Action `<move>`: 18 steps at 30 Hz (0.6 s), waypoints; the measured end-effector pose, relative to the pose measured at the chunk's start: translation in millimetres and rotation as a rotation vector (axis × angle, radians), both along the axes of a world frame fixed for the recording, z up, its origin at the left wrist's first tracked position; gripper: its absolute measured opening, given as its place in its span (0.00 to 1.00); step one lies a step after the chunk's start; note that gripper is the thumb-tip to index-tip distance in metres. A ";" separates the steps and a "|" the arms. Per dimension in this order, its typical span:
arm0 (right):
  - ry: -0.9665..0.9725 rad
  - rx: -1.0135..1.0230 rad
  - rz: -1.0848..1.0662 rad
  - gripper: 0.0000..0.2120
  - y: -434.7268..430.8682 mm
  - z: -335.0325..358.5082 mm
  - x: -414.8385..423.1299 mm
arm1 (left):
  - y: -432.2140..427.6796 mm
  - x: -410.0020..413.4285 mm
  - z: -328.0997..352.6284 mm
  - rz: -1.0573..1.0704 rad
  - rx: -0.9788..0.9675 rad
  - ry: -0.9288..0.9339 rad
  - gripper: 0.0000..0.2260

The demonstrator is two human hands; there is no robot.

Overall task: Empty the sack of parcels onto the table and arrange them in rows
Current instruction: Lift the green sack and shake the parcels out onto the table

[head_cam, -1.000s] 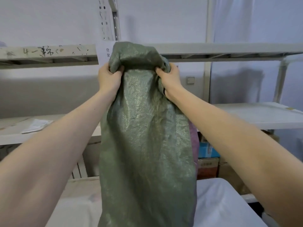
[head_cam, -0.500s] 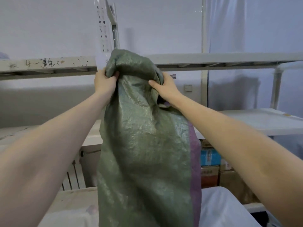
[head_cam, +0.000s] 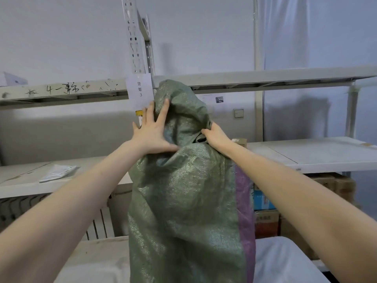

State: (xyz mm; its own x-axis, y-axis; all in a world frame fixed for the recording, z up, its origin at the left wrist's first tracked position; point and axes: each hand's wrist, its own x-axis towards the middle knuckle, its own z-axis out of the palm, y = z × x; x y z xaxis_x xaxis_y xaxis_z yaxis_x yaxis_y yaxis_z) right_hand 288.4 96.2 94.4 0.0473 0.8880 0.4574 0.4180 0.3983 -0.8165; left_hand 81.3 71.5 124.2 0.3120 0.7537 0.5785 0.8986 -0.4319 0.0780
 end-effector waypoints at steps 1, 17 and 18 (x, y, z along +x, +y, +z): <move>0.110 -0.021 0.059 0.16 -1.8 1.3 1.3 | -1.1 -0.1 -1.7 0.018 0.000 0.054 0.62; -0.883 0.488 0.033 0.46 -43.1 27.3 -5.4 | 17.5 16.0 4.7 0.043 -0.405 -0.482 0.08; -1.068 0.443 0.029 0.50 -43.4 28.0 -5.8 | 14.2 15.8 7.2 0.030 -0.445 -0.526 0.10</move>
